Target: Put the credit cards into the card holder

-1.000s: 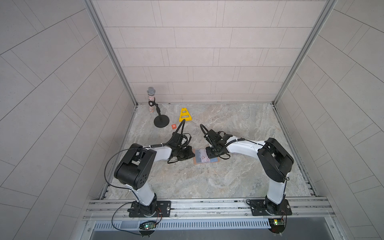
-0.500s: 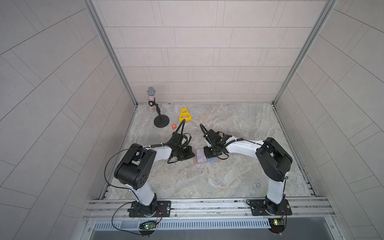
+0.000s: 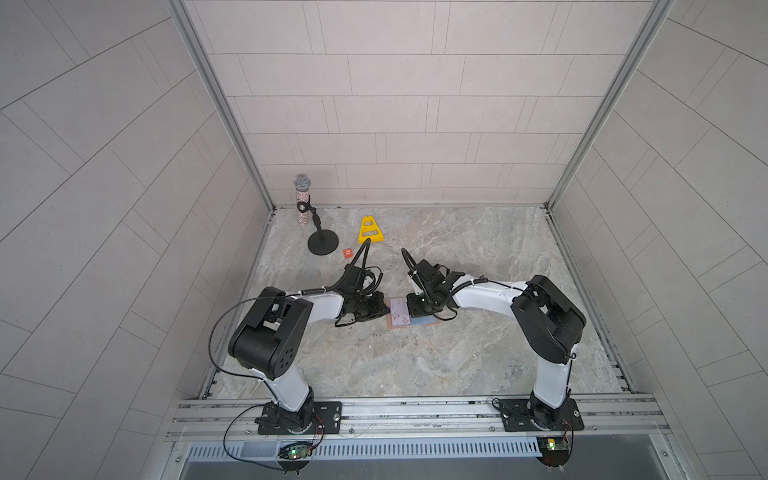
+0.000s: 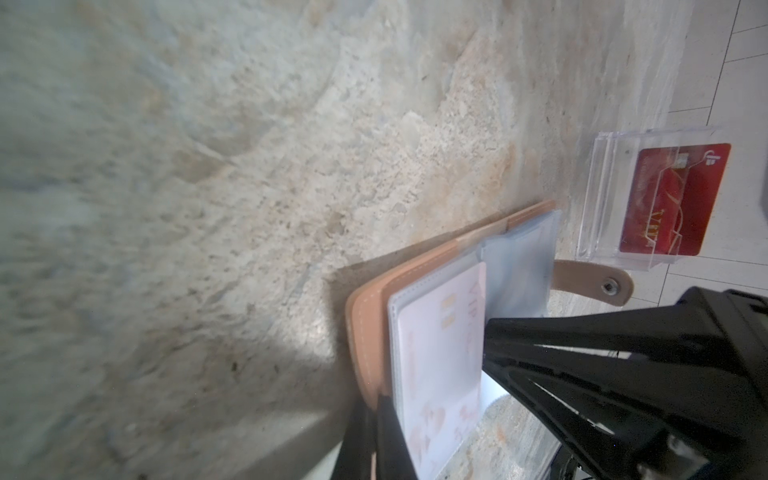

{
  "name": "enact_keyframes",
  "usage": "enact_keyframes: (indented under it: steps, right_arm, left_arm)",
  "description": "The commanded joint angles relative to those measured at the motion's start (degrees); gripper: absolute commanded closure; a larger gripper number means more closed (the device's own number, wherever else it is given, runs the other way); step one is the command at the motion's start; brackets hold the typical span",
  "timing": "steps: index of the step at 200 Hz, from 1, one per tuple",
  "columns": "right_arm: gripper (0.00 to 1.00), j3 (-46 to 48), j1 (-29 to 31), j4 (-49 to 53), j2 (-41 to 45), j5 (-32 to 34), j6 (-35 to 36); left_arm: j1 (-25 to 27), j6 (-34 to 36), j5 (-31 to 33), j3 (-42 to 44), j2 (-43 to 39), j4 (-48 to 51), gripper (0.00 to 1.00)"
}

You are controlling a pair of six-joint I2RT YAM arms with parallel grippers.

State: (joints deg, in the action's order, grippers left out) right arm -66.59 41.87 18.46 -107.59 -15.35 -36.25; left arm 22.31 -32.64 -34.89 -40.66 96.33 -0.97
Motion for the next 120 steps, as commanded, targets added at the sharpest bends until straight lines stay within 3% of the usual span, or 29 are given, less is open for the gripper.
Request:
enact_keyframes:
  steps: [1,36,80,120]
  right_arm:
    - [0.82,1.08,0.58,2.27,3.25,2.33,0.51]
    - [0.75,1.95,-0.40,3.62,7.49,4.28,1.09]
    - [0.75,3.72,-3.22,4.11,9.92,3.35,2.15]
    - [0.76,4.18,-4.43,4.27,8.39,0.91,3.50]
  left_arm:
    - [0.50,1.98,2.22,-0.07,1.96,7.09,1.00]
    - [0.48,4.43,3.06,-3.01,1.23,11.32,1.00]
    - [0.48,6.25,6.36,-8.45,-3.27,18.44,0.70]
    - [2.89,6.22,3.72,-12.20,-4.25,20.04,0.66]
